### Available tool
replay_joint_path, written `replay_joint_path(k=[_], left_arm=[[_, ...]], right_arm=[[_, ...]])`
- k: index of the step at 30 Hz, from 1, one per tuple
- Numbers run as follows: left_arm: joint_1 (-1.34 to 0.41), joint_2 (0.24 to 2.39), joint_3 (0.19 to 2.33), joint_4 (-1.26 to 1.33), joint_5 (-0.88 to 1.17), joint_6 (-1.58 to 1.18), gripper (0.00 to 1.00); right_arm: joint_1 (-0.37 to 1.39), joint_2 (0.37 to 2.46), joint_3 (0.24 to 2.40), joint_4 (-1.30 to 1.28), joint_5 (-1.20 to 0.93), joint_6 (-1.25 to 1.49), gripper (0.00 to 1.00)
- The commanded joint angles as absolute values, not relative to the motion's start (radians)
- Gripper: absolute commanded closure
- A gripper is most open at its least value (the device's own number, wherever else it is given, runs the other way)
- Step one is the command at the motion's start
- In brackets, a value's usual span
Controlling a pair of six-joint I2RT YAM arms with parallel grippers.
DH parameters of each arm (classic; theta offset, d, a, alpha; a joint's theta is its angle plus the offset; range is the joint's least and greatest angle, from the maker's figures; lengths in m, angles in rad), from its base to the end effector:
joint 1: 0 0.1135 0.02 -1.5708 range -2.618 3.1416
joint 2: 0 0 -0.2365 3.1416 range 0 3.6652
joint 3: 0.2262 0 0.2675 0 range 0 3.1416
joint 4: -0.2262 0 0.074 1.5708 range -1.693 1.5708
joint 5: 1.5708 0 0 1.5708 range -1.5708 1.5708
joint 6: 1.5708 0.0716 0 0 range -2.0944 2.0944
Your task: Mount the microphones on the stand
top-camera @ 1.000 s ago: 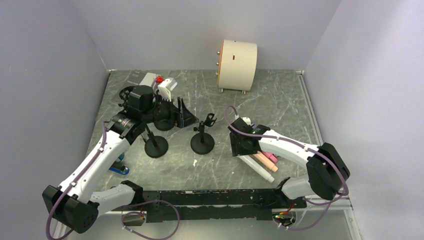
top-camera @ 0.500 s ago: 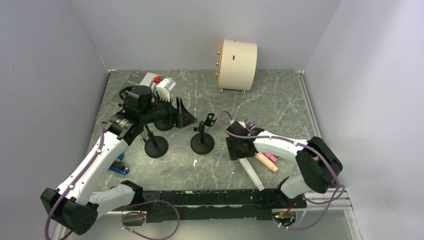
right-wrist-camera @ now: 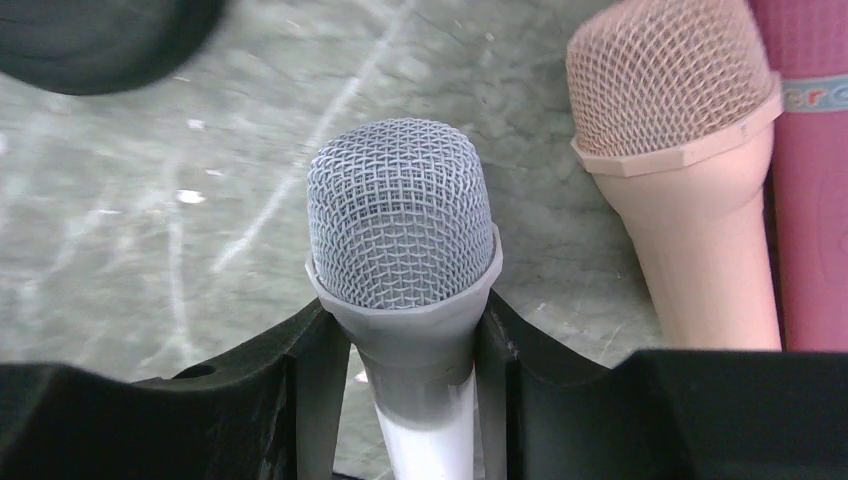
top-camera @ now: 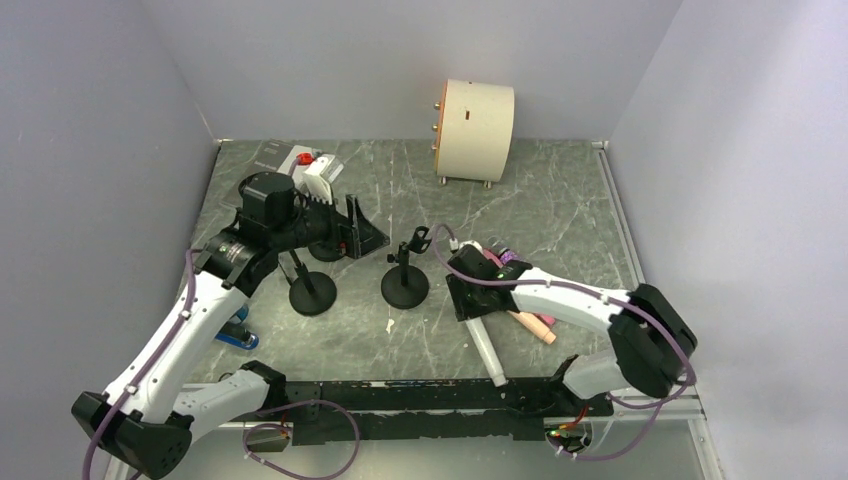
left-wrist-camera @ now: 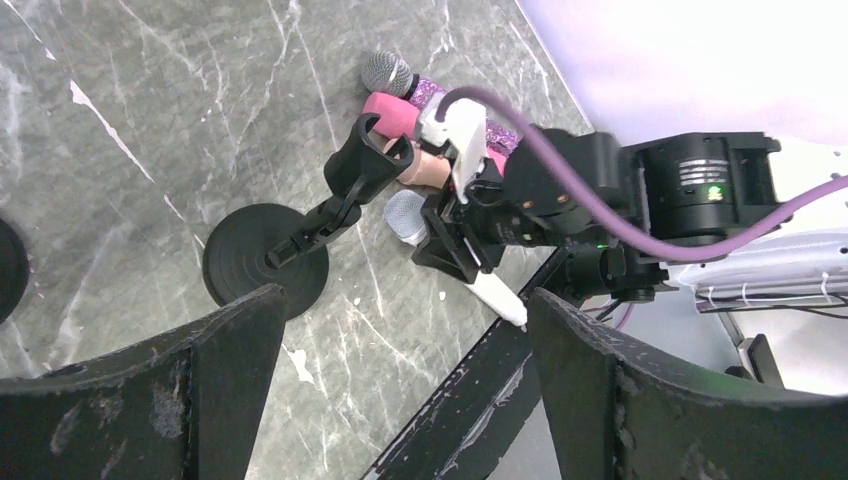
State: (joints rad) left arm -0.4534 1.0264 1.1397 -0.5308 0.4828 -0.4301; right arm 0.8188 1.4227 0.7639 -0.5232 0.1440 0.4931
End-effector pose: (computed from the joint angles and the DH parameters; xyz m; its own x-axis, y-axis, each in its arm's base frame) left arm 0.2330 -0.1505 0.3492 -0.6521 -0.0930 -0.7524 0.5474 0.6288 -0.5522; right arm 0.2007 0.1996 0.1012 -0.8814 -0.2565 -0.3968 -0.3047 0.9504 0.0625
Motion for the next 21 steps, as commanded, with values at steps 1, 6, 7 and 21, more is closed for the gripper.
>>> replay_joint_path(k=[1, 6, 7, 21], left_arm=[[-0.457, 0.969, 1.184, -0.54, 0.499, -0.384, 0.06], [-0.457, 0.908, 1.136, -0.5, 0.528, -0.375, 0.06], [-0.457, 0.905, 1.139, -0.505, 0.533, -0.379, 0.06], [-0.469, 1.048, 1.112, -0.135, 0.842, -0.591, 0.06]], right_arm=[[0.82, 1.288, 0.825, -0.431, 0.105, 0.511, 0.84], [0.819, 1.233, 1.004, -0.513, 0.225, 0.635, 0.94], [0.82, 1.222, 1.025, -0.517, 0.279, 0.65, 0.95], [0.819, 1.087, 1.258, -0.286, 0.352, 0.542, 1.0]])
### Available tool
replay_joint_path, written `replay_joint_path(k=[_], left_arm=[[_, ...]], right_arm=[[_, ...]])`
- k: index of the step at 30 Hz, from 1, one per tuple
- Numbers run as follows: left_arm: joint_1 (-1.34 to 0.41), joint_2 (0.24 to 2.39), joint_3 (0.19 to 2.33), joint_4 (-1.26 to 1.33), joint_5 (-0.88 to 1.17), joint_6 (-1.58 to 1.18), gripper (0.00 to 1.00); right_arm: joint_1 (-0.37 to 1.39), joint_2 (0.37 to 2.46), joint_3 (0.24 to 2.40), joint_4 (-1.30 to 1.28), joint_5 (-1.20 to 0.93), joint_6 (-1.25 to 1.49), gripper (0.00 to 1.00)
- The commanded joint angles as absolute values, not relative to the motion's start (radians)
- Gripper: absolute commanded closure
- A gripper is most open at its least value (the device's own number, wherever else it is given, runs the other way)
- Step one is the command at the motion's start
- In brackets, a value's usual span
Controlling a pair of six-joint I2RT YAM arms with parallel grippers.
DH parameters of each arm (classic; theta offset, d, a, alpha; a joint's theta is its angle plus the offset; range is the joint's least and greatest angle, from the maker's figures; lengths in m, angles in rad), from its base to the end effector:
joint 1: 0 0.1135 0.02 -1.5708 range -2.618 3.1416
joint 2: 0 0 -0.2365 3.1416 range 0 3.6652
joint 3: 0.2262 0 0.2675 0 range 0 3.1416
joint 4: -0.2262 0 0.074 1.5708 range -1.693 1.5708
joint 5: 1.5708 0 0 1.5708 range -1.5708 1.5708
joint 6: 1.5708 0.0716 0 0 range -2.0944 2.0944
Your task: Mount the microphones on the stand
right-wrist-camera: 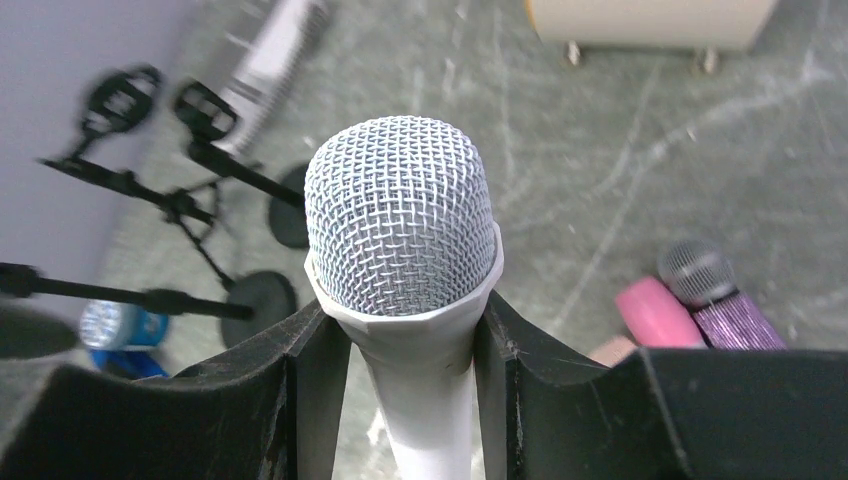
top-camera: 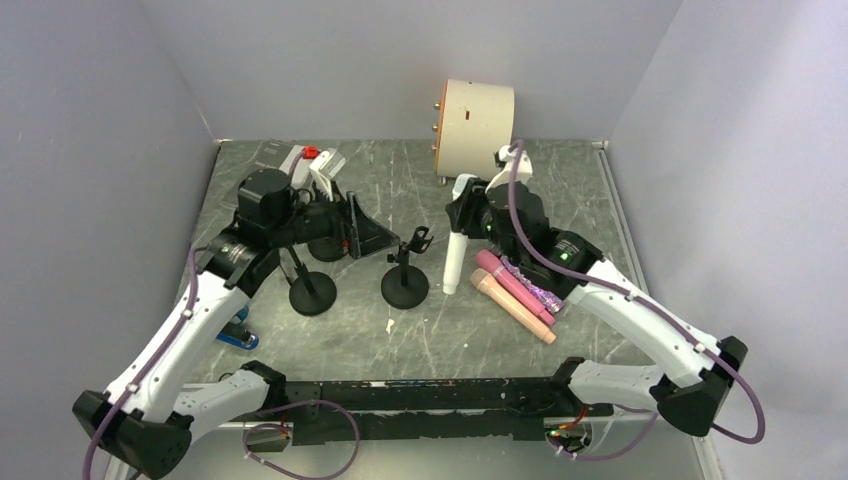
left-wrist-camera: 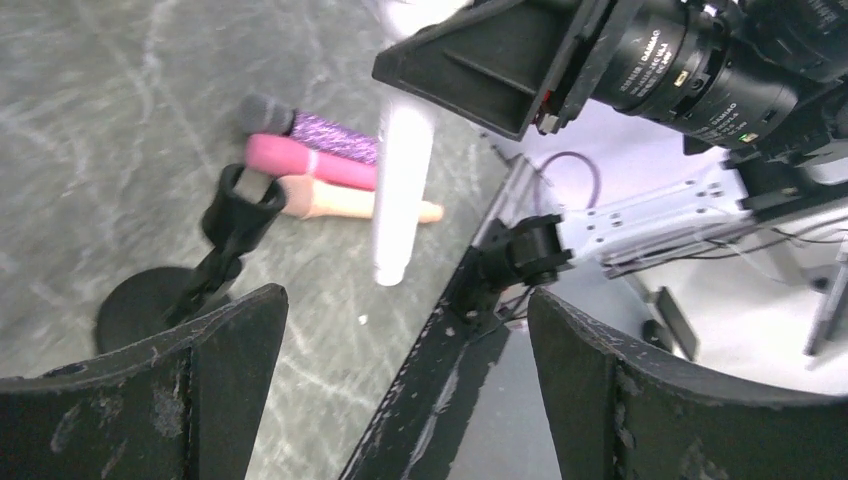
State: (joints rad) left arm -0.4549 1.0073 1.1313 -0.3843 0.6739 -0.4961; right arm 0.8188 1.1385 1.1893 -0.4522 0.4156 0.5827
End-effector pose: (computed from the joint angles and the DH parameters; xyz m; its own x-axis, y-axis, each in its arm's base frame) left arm 0.2234 -0.1590 0.3718 -0.6246 -0.1085 -0.7734 0.6683 0.4381 -0.6012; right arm 0.2306 0.2042 0.3469 -0.4508 0.2550 -0.8554 -0.1990 0.9055 0.3748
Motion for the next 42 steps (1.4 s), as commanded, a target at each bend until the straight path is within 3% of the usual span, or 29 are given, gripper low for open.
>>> replay_joint_path(k=[1, 5, 15, 22, 23, 24, 26, 28, 32, 37, 42], left_arm=[[-0.476, 1.061, 1.114, -0.099, 0.852, -0.599, 0.06], [-0.515, 1.117, 1.146, -0.012, 0.909, -0.583, 0.06], [-0.591, 1.18, 1.119, 0.126, 0.915, -0.594, 0.18], [-0.595, 1.175, 1.094, 0.236, 1.022, -0.63, 0.74], [-0.595, 1.17, 1.096, 0.235, 1.031, -0.621, 0.88], [-0.594, 1.163, 1.1, 0.226, 1.028, -0.612, 0.96], [-0.595, 1.15, 1.108, 0.202, 1.009, -0.591, 0.97], [-0.595, 1.138, 1.11, 0.203, 1.006, -0.586, 0.97], [-0.595, 1.123, 1.11, 0.22, 1.013, -0.608, 0.97], [-0.594, 1.132, 1.112, 0.237, 1.031, -0.63, 0.98], [-0.595, 1.136, 1.118, 0.204, 1.024, -0.618, 0.97]], right_arm=[[0.819, 1.086, 1.266, -0.266, 0.317, 0.55, 1.0], [0.819, 1.093, 1.298, -0.198, 0.177, 0.61, 1.0], [0.818, 1.081, 1.295, -0.071, -0.044, 0.719, 1.0], [0.817, 1.062, 1.204, 0.059, -0.085, 0.762, 1.0], [0.816, 1.059, 1.196, 0.066, -0.084, 0.758, 0.97], [0.816, 1.055, 1.187, 0.071, -0.086, 0.749, 0.84], [0.816, 1.041, 1.157, 0.092, -0.088, 0.743, 0.42], [0.816, 1.022, 1.112, 0.125, -0.097, 0.733, 0.24], [0.812, 1.008, 1.06, 0.178, -0.122, 0.714, 0.22], [0.811, 1.05, 1.074, 0.229, -0.169, 0.704, 0.35], [0.811, 1.072, 1.069, 0.298, -0.182, 0.719, 0.41]])
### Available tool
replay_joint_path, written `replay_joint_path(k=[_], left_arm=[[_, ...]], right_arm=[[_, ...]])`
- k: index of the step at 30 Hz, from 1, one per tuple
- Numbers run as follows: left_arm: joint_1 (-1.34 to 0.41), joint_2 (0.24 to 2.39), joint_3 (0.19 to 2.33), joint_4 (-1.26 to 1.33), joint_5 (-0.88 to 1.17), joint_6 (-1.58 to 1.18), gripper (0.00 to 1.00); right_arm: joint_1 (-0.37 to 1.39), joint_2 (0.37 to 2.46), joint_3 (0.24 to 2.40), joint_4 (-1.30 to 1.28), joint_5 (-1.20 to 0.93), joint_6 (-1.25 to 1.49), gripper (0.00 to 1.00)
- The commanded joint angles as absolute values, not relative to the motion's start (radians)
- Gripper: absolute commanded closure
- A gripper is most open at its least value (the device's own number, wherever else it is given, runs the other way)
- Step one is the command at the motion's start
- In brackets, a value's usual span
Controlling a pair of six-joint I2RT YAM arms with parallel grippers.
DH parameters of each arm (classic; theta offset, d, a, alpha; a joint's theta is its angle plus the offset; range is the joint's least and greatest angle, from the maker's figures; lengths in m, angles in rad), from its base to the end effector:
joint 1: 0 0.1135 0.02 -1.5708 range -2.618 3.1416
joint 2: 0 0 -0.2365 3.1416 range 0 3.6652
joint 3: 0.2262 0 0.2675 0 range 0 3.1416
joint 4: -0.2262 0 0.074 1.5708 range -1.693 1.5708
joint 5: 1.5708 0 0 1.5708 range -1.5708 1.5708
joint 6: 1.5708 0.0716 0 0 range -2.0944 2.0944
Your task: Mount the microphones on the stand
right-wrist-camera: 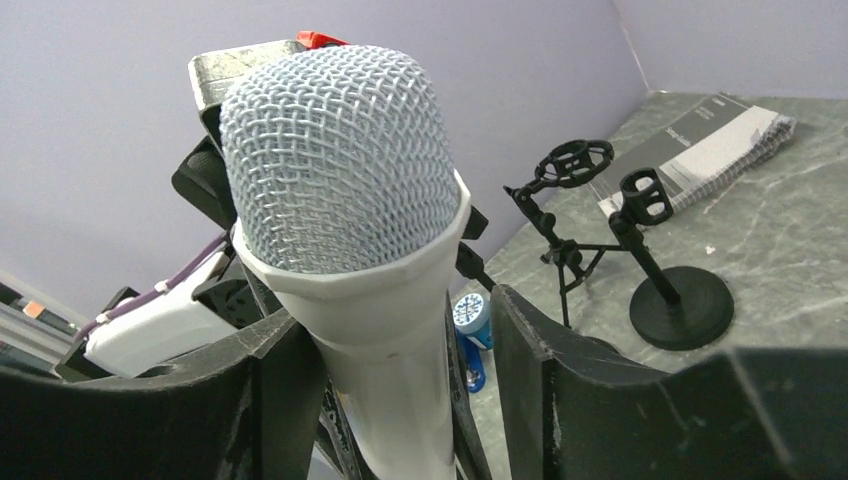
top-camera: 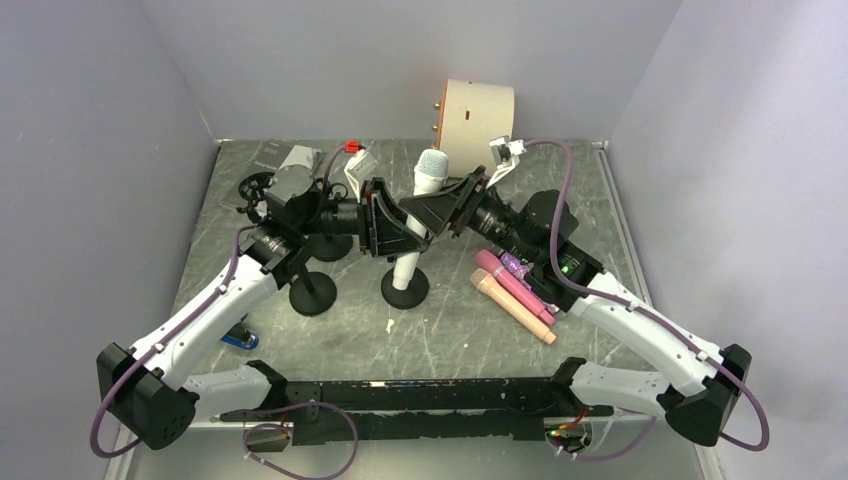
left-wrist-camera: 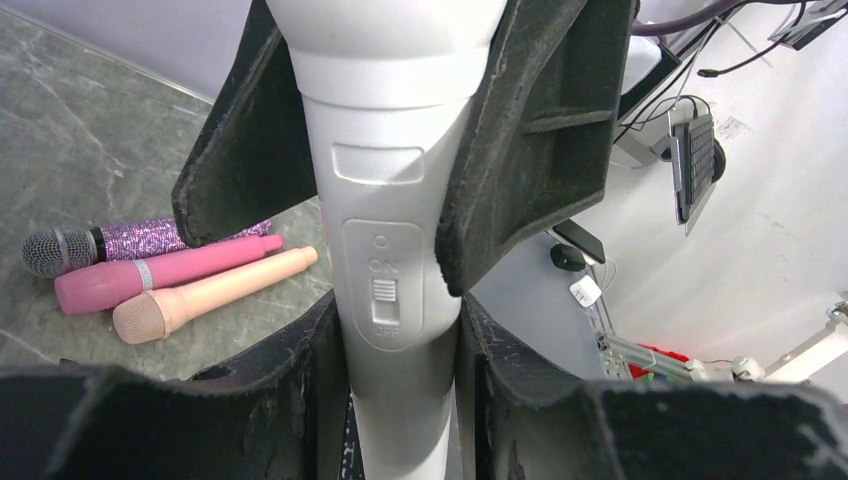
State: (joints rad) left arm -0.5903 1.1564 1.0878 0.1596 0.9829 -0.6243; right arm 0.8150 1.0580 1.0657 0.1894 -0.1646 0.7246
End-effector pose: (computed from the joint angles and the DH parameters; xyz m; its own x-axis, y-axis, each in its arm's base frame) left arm 0.2179 -0.2177 0.3823 -0.5216 -0.0408 -0.8522 0.8532 -0.0300 -0.5208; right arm 0.2014 0.2307 0.4099 -0.4483 0.4777 -0.7555 -0.7091 0.3246 0.6260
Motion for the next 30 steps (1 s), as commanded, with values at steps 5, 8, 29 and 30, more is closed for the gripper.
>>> replay_joint_path(k=[5, 8, 29, 30], left_arm=[[-0.595, 1.142, 1.109, 0.195, 1.009, -0.614, 0.97], [-0.594, 1.148, 1.107, 0.164, 0.995, -0.6, 0.94], [-0.595, 1.242, 1.165, -0.427, 0.458, -0.049, 0.15], [-0.595, 1.25, 1.163, -0.425, 0.452, -0.035, 0.15]], right_arm=[[0.81, 1.069, 1.045, 0.365, -0.175, 0.731, 0.55], [0.808, 1.052, 1.02, 0.411, -0.161, 0.72, 0.79], [0.803, 0.85, 0.966, 0.118, 0.395, 0.315, 1.0], [0.804, 0.849, 0.963, 0.116, 0.392, 0.319, 1.0]])
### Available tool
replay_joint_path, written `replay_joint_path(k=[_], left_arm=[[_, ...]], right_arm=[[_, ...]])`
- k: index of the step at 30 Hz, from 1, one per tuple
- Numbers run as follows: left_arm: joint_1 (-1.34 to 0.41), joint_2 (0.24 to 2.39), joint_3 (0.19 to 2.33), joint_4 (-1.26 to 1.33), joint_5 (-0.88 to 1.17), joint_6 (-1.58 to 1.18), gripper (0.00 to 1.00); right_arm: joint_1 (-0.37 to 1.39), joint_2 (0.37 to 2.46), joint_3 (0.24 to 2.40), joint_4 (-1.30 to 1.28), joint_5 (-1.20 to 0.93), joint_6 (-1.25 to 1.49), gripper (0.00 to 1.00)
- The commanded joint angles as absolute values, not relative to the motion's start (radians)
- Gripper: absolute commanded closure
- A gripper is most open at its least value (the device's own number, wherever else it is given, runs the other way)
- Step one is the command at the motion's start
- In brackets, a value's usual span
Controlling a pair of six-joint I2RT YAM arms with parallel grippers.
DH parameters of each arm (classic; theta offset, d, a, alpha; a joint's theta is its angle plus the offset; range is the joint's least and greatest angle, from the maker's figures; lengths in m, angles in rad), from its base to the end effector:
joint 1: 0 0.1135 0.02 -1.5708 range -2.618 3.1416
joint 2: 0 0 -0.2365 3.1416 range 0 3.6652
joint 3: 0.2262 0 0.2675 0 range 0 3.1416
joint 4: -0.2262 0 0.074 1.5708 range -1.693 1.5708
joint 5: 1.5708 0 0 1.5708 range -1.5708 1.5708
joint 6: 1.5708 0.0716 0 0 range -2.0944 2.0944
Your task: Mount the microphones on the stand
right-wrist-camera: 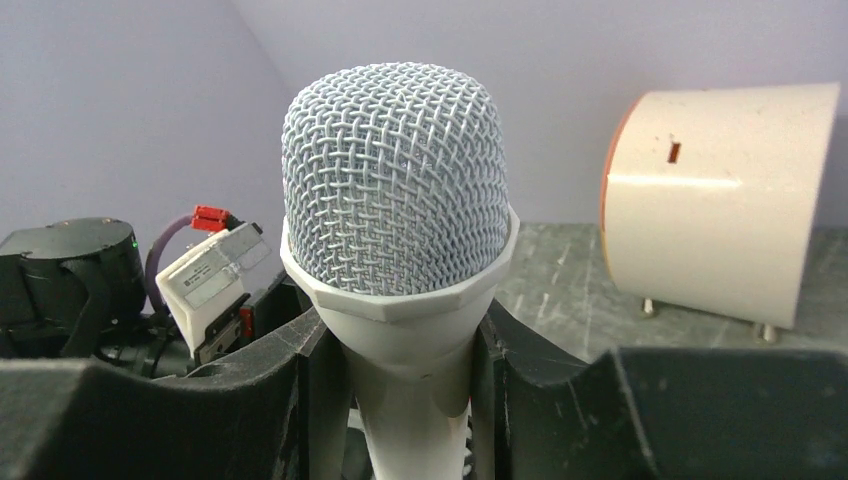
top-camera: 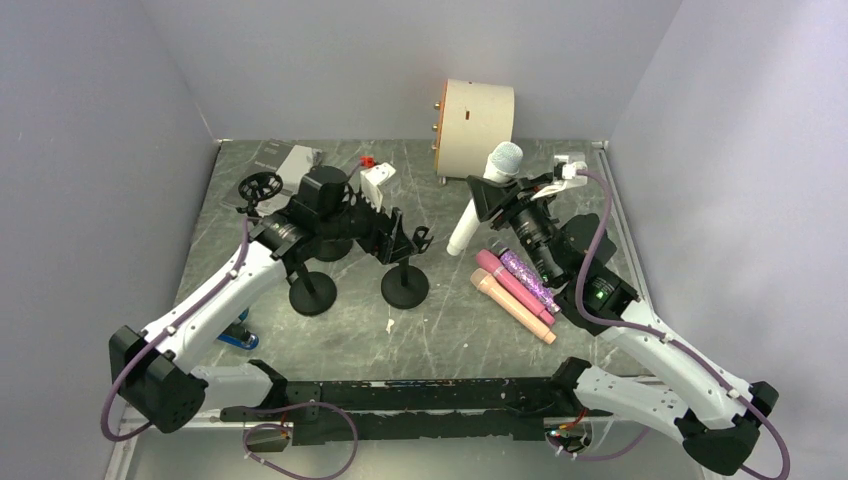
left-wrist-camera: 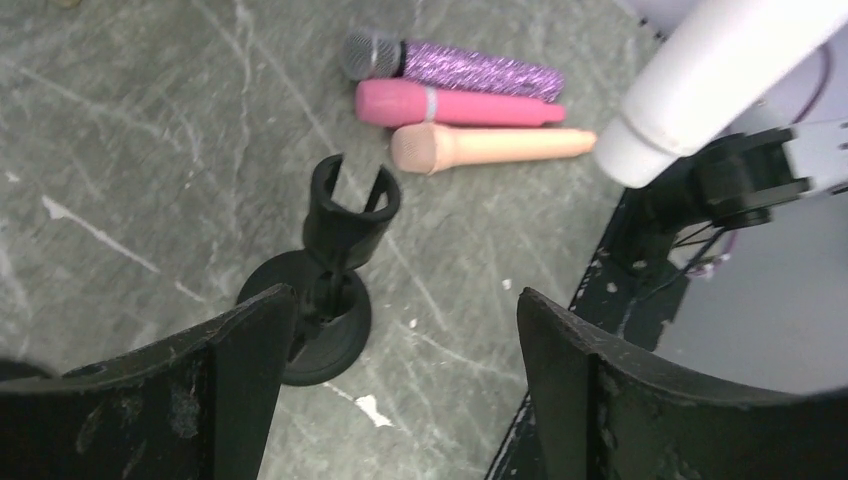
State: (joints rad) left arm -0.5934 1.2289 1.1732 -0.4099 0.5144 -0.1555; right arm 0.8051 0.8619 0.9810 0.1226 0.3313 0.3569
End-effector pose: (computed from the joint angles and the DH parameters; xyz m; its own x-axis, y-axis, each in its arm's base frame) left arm 0.2507 -0.2116 0.3205 -0.4996 0.1743 -0.8486 0.7834 0.5090 -0.3566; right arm 0.1937 0.1679 0.4175 -0.0063 0.4702 -0.8825 -0.4916 0.7671 0.4122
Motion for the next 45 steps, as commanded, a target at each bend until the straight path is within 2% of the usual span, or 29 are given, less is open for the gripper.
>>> replay_joint_path(k=[1, 5, 12, 22, 24, 29, 32, 33, 45], left_arm=[[-0.595, 1.261, 1.163, -0.424, 0.442, -0.023, 0.16], [-0.595, 1.307, 1.159, -0.388, 0.444, 0.047, 0.17], [-0.596, 1.357, 1.061, -0.283, 0.658, 0.152, 0.26], [-0.597, 1.339, 0.991, -0.175, 0.602, 0.173, 0.4], [-0.596, 1.346, 0.988, -0.156, 0.601, 0.169, 0.46], [-0.597, 1.352, 0.987, -0.146, 0.598, 0.184, 0.69], [-0.597, 1.354, 1.008, -0.182, 0.651, 0.22, 0.93], [-0.597, 1.356, 1.018, -0.199, 0.664, 0.221, 0.97], [-0.602, 1.318, 0.962, -0.193, 0.678, 0.272, 0.97]], right_arm=[[0.804, 0.848, 0.959, 0.114, 0.39, 0.324, 1.0], [0.804, 0.845, 0.936, 0.117, 0.393, 0.335, 1.0], [0.801, 0.868, 0.932, 0.138, 0.379, 0.334, 1.0], [0.799, 0.893, 0.92, 0.198, 0.335, 0.324, 1.0], [0.799, 0.894, 0.917, 0.207, 0.337, 0.322, 1.0], [0.798, 0.895, 0.898, 0.256, 0.334, 0.313, 1.0], [0.798, 0.886, 0.835, 0.353, 0.29, 0.309, 1.0], [0.798, 0.882, 0.819, 0.385, 0.275, 0.308, 1.0], [0.798, 0.907, 0.752, 0.581, 0.225, 0.325, 1.0]])
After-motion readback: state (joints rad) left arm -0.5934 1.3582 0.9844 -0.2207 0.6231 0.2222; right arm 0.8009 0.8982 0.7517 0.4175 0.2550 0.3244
